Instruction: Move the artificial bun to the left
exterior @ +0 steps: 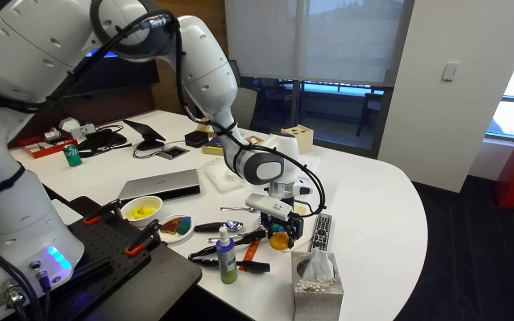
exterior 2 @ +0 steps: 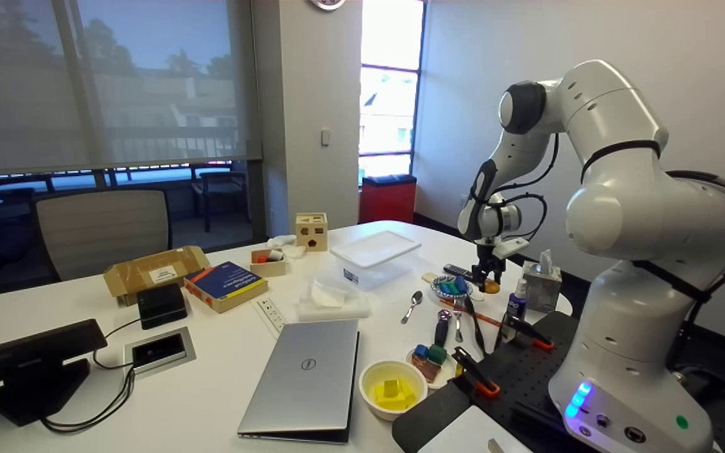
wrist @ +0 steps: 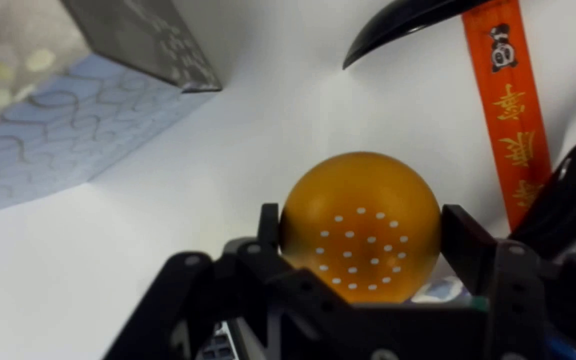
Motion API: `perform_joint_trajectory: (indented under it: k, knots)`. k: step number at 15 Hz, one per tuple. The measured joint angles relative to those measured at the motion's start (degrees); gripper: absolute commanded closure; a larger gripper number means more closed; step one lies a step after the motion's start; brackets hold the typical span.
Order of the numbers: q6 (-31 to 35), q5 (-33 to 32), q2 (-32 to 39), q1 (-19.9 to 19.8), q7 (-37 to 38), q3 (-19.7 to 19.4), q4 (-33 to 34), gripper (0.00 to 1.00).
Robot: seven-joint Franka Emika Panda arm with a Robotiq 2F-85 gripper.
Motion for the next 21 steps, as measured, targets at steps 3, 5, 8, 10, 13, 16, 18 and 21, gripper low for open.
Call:
perform_joint_trajectory:
  k: [3, 5, 8, 10, 13, 16, 18, 21]
  knots:
    - [0.06, 0.37, -4.8, 2.11, 2.46, 0.52, -5.22, 0.45]
    - [0.21, 0.65, -8.03, 4.55, 5.62, 0.52, -9.28, 0.45]
    - [0.85, 1.6, -12.17, 9.8, 13.24, 0.35, -15.51, 0.45]
    - [1.84, 2.66, -13.8, 14.11, 19.38, 0.35, -18.97, 0.45]
    - [3.51, 4.49, -14.36, 21.5, 29.75, 0.18, -22.21, 0.45]
    - [3.63, 5.9, -14.05, 28.93, 39.86, -0.2, -23.14, 0.45]
    - [3.68, 6.62, -13.35, 33.3, 45.42, -0.5, -23.11, 0.45]
    - [3.67, 6.88, -12.03, 38.32, 50.97, -1.04, -23.0, 0.45]
